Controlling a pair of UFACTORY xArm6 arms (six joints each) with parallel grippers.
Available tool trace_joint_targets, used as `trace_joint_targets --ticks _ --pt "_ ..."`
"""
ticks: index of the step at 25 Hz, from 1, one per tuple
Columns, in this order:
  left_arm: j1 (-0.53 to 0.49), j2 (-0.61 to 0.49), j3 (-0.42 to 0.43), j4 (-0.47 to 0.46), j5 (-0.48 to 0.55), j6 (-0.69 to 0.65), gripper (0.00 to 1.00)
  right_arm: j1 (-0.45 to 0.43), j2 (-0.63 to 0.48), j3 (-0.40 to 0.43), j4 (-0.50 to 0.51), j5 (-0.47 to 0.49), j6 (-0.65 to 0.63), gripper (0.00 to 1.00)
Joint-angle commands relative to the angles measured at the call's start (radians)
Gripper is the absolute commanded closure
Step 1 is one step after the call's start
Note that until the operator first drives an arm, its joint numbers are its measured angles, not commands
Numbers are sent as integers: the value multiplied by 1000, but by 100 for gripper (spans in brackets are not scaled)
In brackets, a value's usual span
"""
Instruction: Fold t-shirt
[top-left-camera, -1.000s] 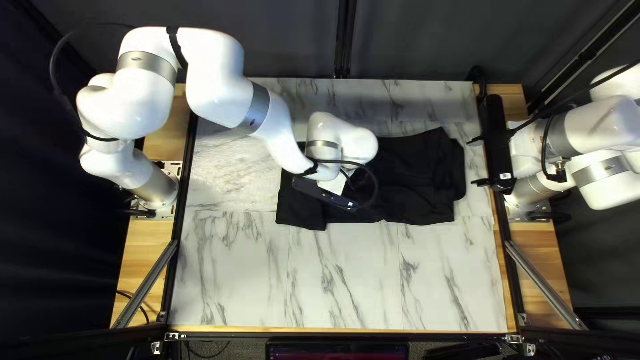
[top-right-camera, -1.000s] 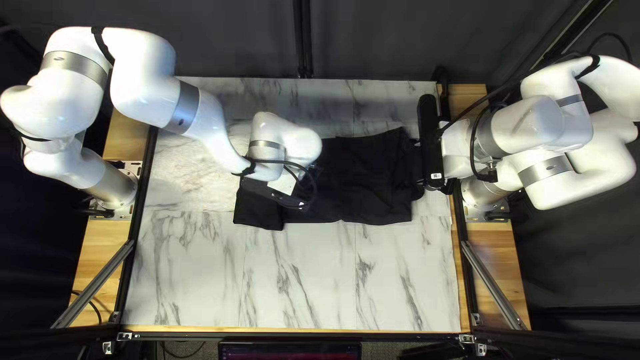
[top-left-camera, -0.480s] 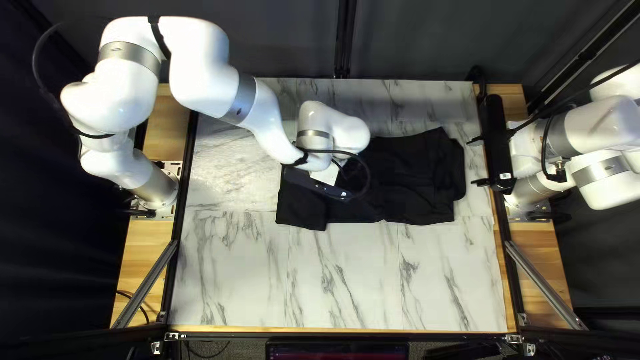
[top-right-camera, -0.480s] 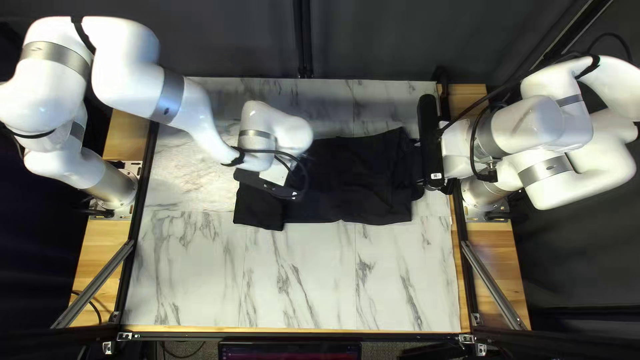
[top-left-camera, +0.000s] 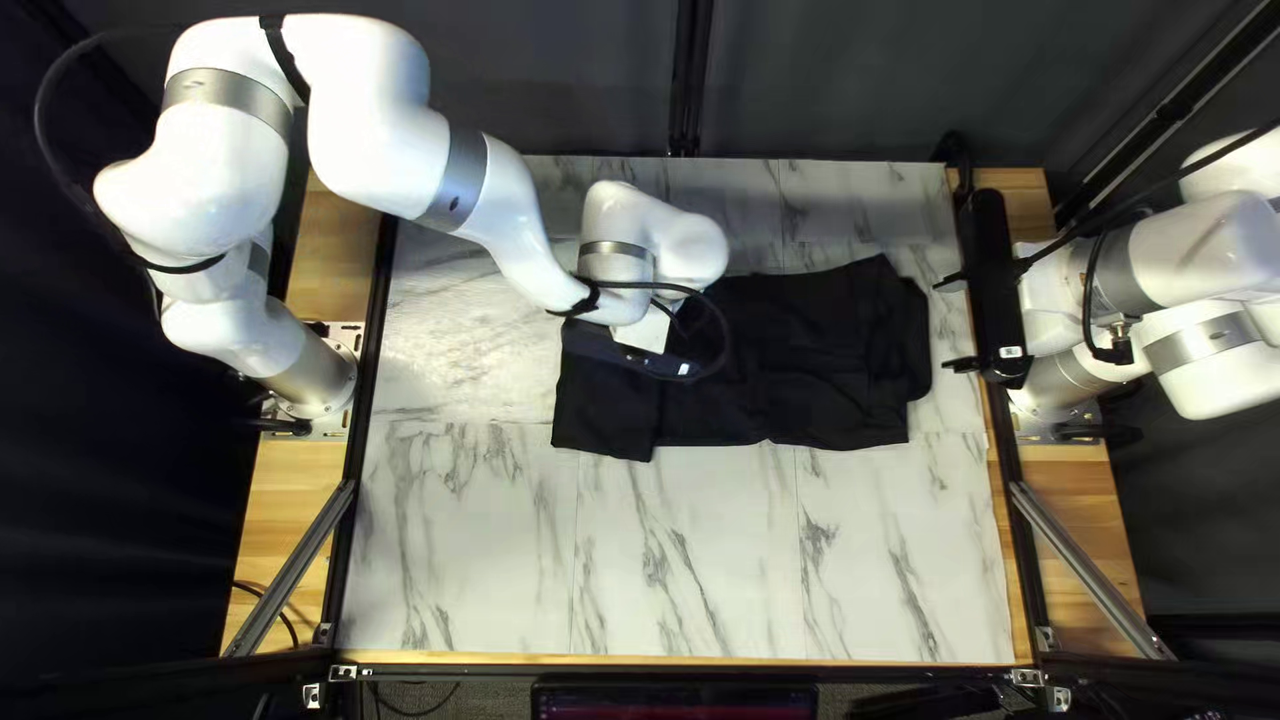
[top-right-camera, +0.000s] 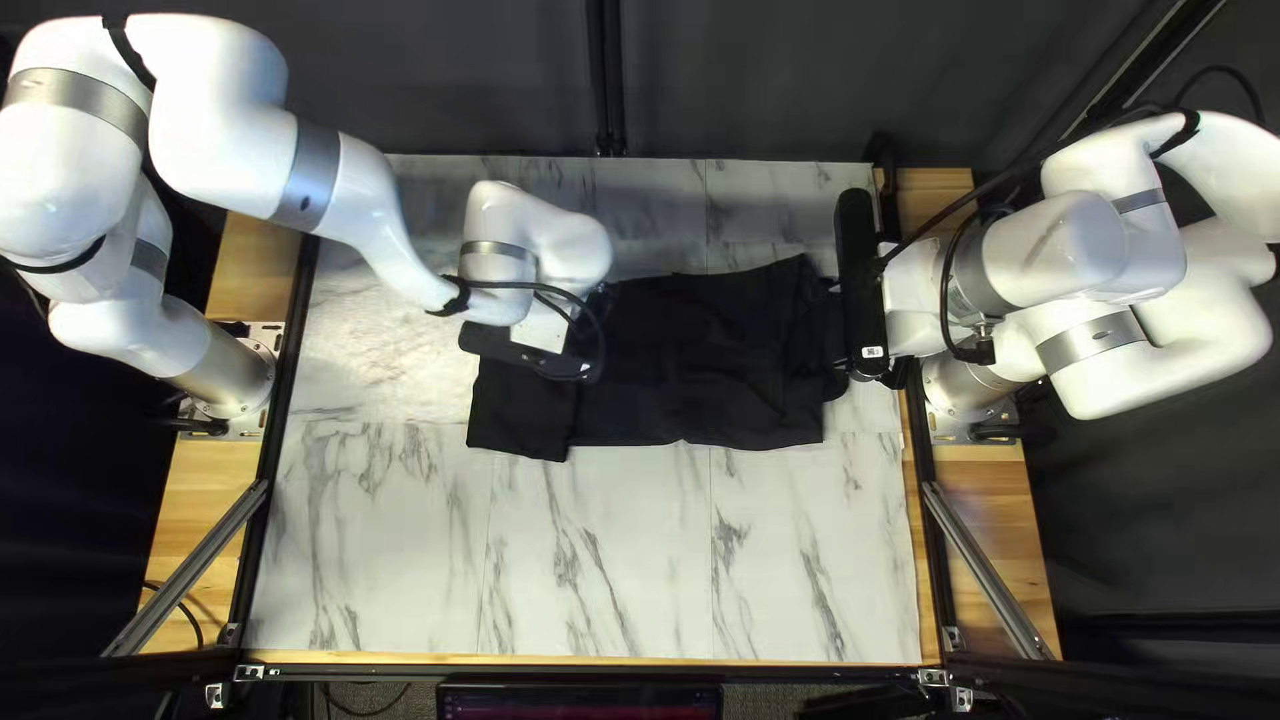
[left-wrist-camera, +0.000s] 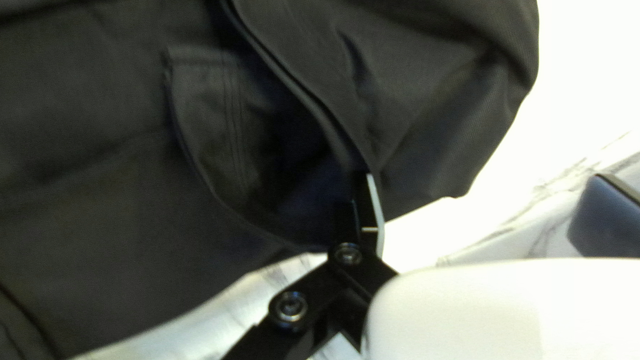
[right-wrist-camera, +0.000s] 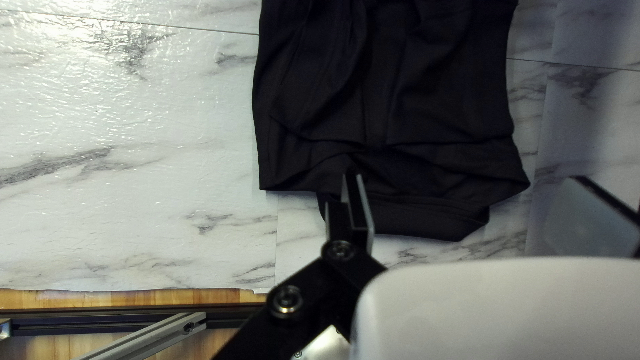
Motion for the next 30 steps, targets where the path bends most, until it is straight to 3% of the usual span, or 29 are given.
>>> trace_joint_targets --ticks 1,6,14,24,25,26,27,28,30 --pt "-19 -28 9 31 6 -141 0 0 0 0 0 0 0 0" --pt "-62 -26 19 28 -38 -190 0 0 0 0 0 0 0 0" --pt "-75 42 -13 -22 -106 -60 0 0 0 0 0 0 0 0" --pt "-60 135 -88 -50 -54 79 0 0 0 0 0 0 0 0" --pt "-57 142 -96 -50 -45 86 8 0 0 0 0 0 0 0" --pt "-54 147 -101 -49 -39 88 25 0 0 0 0 0 0 0" --pt "-50 152 -107 -47 -27 91 25 0 0 0 0 0 0 0" --pt "-48 155 -110 -46 -19 92 93 0 0 0 0 0 0 0" --pt "-45 161 -119 -42 0 86 100 0 0 0 0 0 0 0"
